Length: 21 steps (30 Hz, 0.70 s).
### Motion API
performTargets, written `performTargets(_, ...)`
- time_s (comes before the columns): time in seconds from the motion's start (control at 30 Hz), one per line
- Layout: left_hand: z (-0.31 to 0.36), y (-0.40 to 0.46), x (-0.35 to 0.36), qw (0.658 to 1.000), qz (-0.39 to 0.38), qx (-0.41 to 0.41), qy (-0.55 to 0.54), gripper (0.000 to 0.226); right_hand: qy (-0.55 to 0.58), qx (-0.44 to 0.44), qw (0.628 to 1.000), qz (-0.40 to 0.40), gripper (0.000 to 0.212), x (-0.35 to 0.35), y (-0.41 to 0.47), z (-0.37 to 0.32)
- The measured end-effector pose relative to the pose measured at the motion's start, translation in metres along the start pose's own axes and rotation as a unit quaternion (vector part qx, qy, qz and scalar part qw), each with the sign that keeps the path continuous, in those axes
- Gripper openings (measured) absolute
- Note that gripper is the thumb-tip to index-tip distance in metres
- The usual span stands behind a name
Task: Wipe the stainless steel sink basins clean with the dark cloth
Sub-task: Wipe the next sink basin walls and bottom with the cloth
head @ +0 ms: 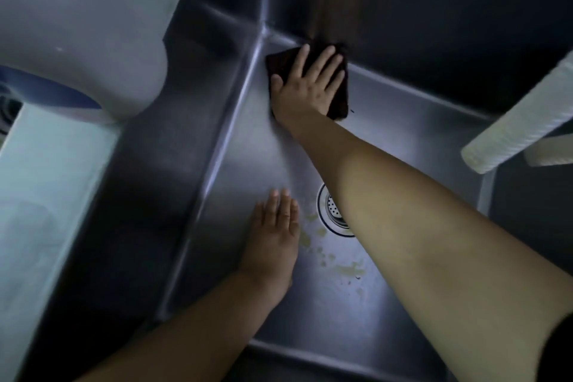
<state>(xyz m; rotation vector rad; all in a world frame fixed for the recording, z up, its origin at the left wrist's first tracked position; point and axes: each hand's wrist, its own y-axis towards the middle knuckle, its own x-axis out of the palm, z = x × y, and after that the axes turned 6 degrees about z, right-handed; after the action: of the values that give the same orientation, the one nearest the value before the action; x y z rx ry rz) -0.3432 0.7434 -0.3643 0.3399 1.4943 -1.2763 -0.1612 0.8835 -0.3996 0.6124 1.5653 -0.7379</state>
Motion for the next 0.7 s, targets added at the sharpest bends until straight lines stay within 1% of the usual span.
performTargets(0.07,-0.001,0.001,0.002,1.0,-0.001,0.002,0.004,0.129,0.0,-0.11,0.994,-0.008,0.07,0.002,-0.005,-0.009)
performTargets(0.13,-0.002,0.0,0.003,1.0,0.003,0.001,0.001,0.13,0.008,-0.191,0.981,-0.016,0.067,0.004,-0.009,-0.012)
performTargets(0.27,-0.005,-0.004,-0.001,1.0,-0.004,-0.002,0.003,0.132,0.0,-0.287,0.957,-0.05,0.069,0.006,-0.028,-0.001)
performTargets(0.37,-0.003,-0.008,-0.008,1.0,-0.004,-0.003,-0.001,0.128,-0.013,-0.343,0.937,-0.071,0.068,0.004,-0.044,0.025)
performTargets(0.4,-0.003,-0.01,-0.009,1.0,-0.003,-0.003,-0.003,0.126,-0.017,-0.343,0.937,-0.072,0.068,0.003,-0.047,0.038)
performTargets(0.47,-0.002,-0.012,-0.011,1.0,0.004,0.0,0.004,0.125,-0.02,-0.306,0.95,-0.063,0.069,-0.001,-0.049,0.07)
performTargets(0.57,-0.004,-0.014,-0.013,1.0,0.008,0.009,0.017,0.121,-0.009,-0.198,0.979,-0.038,0.073,-0.008,-0.048,0.131)
performTargets(0.63,-0.004,-0.014,-0.018,1.0,0.017,0.008,0.0,0.114,-0.011,-0.132,0.991,-0.018,0.073,-0.013,-0.05,0.175)
performTargets(0.7,-0.004,-0.016,-0.028,1.0,0.02,0.016,-0.018,0.103,-0.019,-0.071,0.997,-0.014,0.07,-0.019,-0.059,0.219)
